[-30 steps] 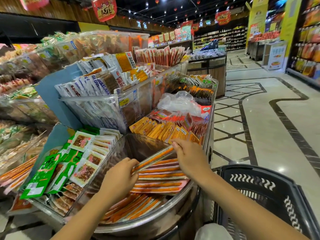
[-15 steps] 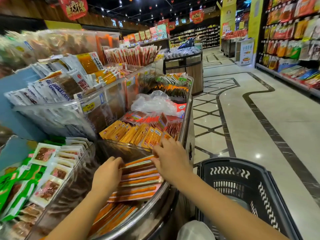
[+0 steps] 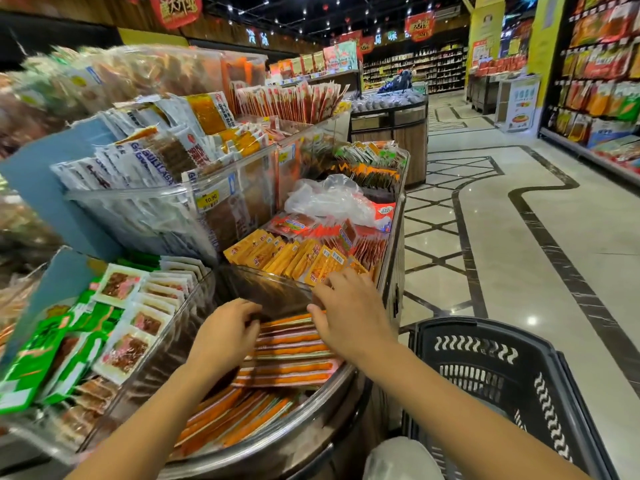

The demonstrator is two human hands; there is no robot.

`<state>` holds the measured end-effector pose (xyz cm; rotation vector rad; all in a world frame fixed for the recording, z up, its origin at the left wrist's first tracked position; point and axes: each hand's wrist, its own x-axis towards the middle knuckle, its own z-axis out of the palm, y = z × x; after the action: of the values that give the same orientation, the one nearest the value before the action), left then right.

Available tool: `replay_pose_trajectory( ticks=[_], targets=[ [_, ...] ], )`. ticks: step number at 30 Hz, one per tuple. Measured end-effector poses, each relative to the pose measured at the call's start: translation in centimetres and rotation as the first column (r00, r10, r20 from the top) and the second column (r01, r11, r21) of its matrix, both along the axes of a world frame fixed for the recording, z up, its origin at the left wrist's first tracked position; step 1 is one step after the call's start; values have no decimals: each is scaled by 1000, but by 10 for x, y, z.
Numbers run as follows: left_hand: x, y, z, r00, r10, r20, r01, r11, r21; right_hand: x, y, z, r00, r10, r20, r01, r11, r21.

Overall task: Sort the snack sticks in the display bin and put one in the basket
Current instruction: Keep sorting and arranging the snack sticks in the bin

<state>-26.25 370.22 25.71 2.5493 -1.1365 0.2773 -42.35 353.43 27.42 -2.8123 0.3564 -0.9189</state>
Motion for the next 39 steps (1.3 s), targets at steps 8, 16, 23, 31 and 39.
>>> replay_pose_trajectory(
  ticks=[8,16,23,31,39],
  targets=[
    [18,73,38,956,-40,291,53,998,-38,32,48,7,977,179,-119,-175,984,43],
    [29,117,19,970,27,242,-25,1000,-13,63,104,-2,713,518,-473,-451,855,257],
    [32,117,12,972,38,231,-35,999,-20,66,108,-12,460,686,-564,-486,726,486],
    [32,116,11,974,35,224,-27,999,-39,67,108,-16,459,715,-528,-507,698,506],
    [31,116,12,979,44,200,-31,997,-69,63,111,-14,506,724,-468,-507,689,517]
  ],
)
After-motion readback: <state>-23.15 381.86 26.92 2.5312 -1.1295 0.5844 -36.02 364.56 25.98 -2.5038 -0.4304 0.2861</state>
